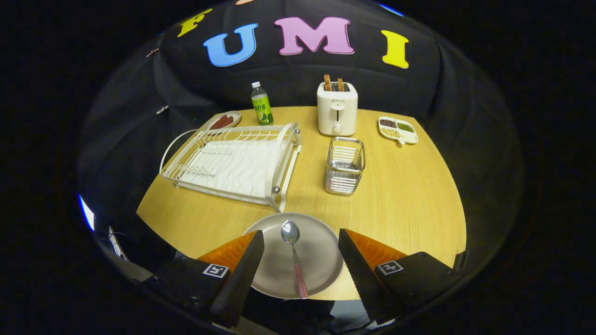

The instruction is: Take the plate from the dish rack, then take the spoon from the basket and place it into the plate.

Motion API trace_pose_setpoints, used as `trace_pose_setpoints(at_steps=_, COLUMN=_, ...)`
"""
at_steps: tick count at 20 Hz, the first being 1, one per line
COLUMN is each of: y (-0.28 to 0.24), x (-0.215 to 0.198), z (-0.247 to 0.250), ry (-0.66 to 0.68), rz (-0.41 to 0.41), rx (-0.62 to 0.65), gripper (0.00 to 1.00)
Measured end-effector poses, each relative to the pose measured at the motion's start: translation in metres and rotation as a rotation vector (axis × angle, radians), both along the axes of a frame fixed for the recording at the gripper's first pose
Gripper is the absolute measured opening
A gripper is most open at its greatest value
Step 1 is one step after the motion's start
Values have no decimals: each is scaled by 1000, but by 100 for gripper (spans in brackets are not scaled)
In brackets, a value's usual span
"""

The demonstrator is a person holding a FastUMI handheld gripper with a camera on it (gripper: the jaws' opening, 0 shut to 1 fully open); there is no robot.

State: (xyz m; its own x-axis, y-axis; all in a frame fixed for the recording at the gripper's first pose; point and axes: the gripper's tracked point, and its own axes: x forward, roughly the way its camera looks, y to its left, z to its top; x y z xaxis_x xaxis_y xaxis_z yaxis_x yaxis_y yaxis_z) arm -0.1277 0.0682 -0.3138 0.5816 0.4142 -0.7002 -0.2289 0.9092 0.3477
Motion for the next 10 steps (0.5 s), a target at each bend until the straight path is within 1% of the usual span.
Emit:
trace_pose_setpoints(at_steps=5, y=-28, x=51, z=72, ry=-184, rz=-72, rx=-17, gripper=99)
trace_pose_setpoints(at_steps=10, y=-59, x=90, z=162, ry=-394, rz=-145, rx=-48, gripper=99)
